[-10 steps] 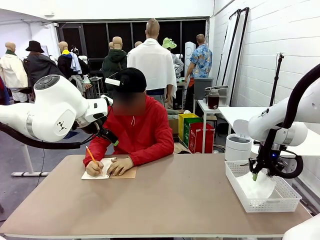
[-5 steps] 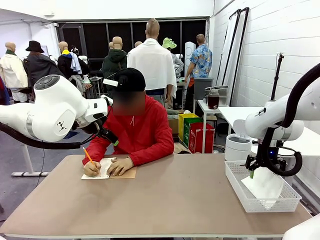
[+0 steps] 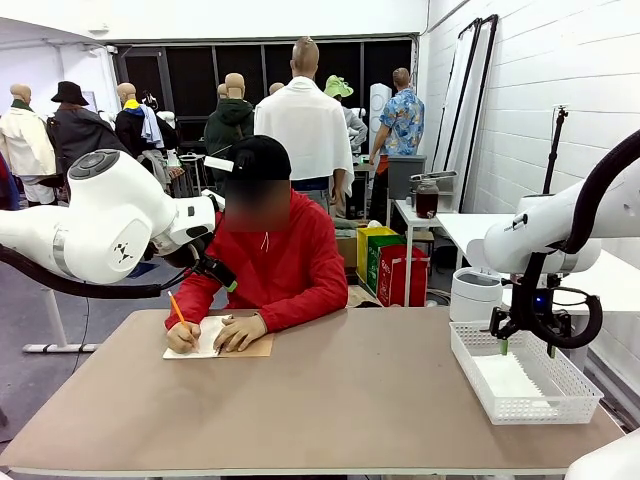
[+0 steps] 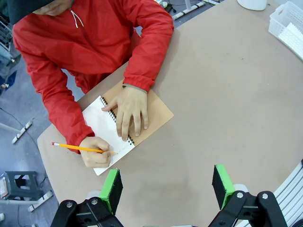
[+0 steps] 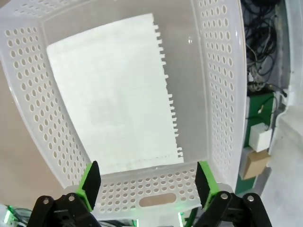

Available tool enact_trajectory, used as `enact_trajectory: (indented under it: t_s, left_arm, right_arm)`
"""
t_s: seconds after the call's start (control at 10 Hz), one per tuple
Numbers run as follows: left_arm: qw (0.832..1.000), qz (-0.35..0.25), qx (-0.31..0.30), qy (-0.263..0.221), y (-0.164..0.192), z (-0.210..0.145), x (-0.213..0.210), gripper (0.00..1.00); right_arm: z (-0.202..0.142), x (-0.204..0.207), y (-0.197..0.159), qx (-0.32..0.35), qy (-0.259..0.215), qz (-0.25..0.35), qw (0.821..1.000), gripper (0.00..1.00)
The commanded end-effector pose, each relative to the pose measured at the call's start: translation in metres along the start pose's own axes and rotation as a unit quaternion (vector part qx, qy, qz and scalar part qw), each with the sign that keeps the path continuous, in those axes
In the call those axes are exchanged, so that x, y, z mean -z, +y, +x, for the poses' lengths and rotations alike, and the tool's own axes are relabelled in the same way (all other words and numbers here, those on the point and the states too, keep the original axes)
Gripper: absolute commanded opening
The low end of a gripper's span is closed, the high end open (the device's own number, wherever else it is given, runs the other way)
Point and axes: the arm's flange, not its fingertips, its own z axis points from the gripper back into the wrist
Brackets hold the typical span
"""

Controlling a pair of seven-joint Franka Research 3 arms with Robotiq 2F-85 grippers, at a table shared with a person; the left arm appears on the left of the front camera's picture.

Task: Sort the paper based on its condition.
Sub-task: If a person hands you a paper, place it in the Organizing basket , and if it's crumpled, put it in the Trash can.

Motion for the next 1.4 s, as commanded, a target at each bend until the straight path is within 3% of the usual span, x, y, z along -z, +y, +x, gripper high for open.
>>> enact_trajectory:
  t_s: [0.0,0.8,1.0,1.3]
  left_arm:
    - [1.000,-0.002,-0.001,0.000,0.001,-0.001,0.000,1.00]
    - [1.000,-0.002,-0.001,0.000,0.001,-0.001,0.000,1.00]
    - [1.000,-0.002,-0.001,0.000,0.001,-0.001,0.000,1.00]
    - [1.000,-0.002,-0.001,0.000,0.001,-0.001,0.000,1.00]
  right_arm:
    - [0.000,0.001,-0.002,-0.002,0.000,0.002,1.000,1.00]
    - [0.000,0.000,0.000,-0.001,0.000,0.000,1.000,1.00]
    - [-0.010,-0.042,0.020,-0.033,-0.083,0.011,0.996,1.00]
    - [-0.038,-0.098,0.056,-0.099,-0.154,0.018,0.983,1.00]
